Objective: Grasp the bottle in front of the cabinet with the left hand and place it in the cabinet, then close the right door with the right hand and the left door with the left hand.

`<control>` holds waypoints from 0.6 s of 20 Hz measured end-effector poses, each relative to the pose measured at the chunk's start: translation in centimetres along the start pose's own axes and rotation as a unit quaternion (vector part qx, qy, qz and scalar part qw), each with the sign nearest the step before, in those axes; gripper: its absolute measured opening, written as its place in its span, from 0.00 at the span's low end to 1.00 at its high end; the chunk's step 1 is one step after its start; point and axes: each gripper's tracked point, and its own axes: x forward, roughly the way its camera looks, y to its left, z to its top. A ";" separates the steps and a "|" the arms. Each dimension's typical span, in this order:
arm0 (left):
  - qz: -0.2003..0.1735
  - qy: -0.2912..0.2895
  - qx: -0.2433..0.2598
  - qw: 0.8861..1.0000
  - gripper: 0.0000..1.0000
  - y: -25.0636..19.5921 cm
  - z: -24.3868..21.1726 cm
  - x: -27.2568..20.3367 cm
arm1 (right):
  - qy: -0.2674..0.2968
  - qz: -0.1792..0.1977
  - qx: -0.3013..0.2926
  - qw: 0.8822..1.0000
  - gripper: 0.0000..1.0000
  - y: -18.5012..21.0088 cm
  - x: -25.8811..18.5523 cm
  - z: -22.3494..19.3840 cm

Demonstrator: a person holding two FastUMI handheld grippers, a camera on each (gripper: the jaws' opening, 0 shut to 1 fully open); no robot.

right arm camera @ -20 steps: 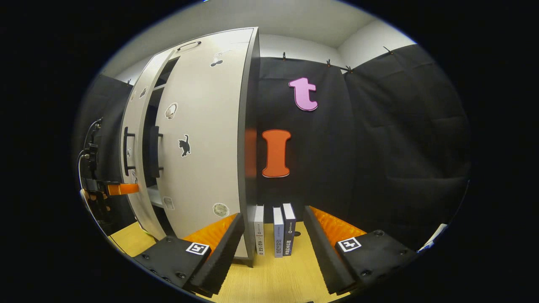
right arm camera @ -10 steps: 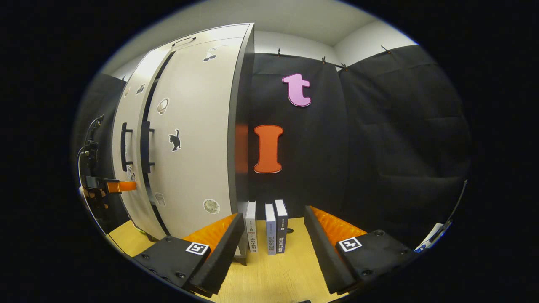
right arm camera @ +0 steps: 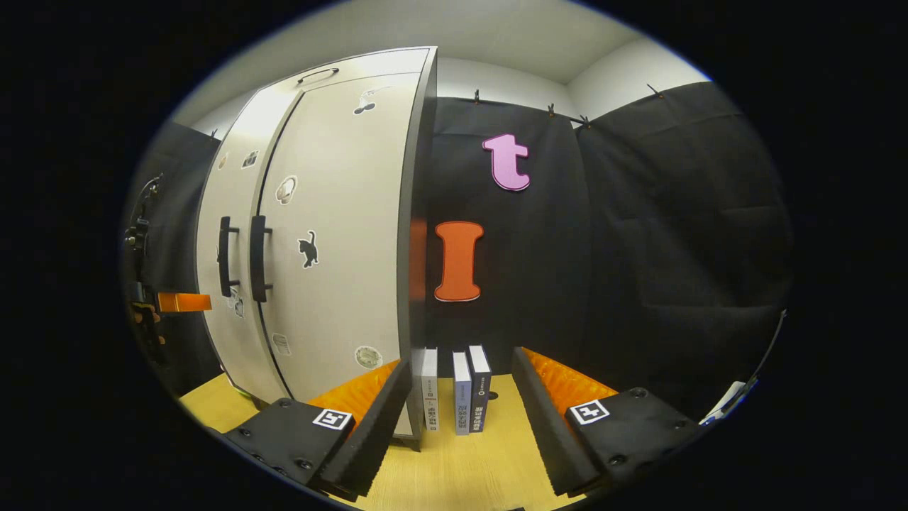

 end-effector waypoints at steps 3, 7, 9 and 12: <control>0.012 -0.004 0.004 1.000 0.94 1.1 0.3 -1.7 | -0.001 0.010 -0.004 1.000 0.95 0.9 -0.4 0.2; 0.023 -0.003 -0.001 1.000 0.94 2.4 0.2 -3.8 | -0.004 0.017 -0.008 1.000 0.95 1.8 -1.0 0.5; 0.028 -0.004 -0.005 1.000 0.94 3.0 0.4 -4.8 | -0.006 0.019 -0.009 1.000 0.95 2.3 -1.4 0.8; 0.034 -0.008 -0.005 0.999 0.94 3.7 1.0 -6.6 | -0.009 0.021 -0.009 1.000 0.95 2.8 -2.3 1.3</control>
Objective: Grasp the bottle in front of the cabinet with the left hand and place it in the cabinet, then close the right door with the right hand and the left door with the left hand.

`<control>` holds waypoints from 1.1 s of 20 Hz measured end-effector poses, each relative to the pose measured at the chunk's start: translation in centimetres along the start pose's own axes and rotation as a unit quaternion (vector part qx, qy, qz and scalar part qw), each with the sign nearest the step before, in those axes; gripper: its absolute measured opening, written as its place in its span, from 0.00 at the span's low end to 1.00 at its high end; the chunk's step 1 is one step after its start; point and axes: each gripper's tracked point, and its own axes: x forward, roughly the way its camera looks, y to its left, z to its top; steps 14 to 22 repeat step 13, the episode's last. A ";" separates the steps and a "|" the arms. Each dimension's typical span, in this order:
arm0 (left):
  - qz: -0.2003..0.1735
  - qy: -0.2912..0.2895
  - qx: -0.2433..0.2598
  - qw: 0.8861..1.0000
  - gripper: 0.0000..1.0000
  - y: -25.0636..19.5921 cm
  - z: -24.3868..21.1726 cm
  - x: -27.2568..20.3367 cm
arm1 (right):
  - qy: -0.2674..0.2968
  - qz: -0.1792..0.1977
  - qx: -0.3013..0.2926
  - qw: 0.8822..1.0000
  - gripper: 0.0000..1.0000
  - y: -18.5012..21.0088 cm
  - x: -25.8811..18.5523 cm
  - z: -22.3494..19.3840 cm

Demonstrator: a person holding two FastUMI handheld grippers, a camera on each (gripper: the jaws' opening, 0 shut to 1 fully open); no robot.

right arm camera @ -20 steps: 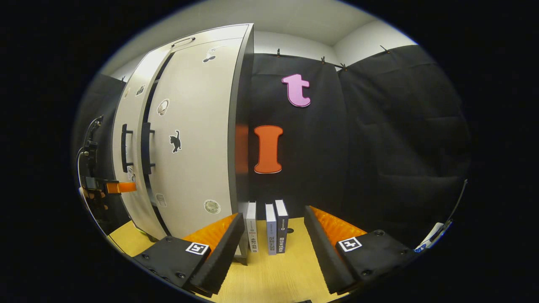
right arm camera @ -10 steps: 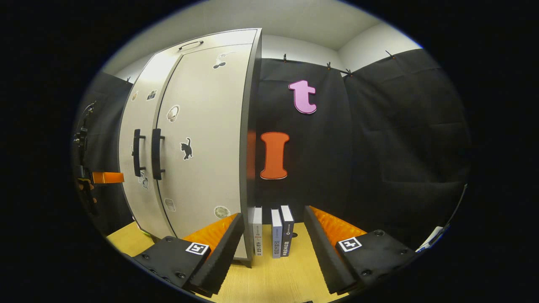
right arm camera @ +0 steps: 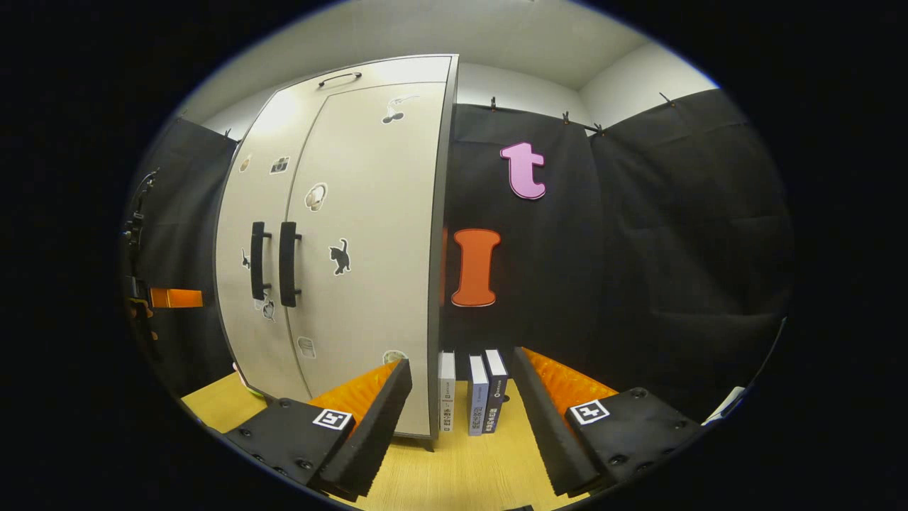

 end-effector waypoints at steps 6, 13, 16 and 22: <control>0.000 -0.008 -0.006 1.000 0.94 1.0 1.5 -3.7 | -0.009 -0.005 -0.008 1.000 0.95 0.8 -2.4 1.2; -0.001 -0.021 -0.003 1.000 0.94 2.4 3.7 -8.4 | -0.018 -0.007 -0.014 1.000 0.88 2.5 -5.4 2.4; -0.001 -0.021 -0.003 1.000 0.94 2.4 3.7 -8.4 | -0.018 -0.007 -0.014 1.000 0.88 2.5 -5.4 2.4; -0.001 -0.021 -0.003 1.000 0.94 2.4 3.7 -8.4 | -0.018 -0.007 -0.014 1.000 0.88 2.5 -5.4 2.4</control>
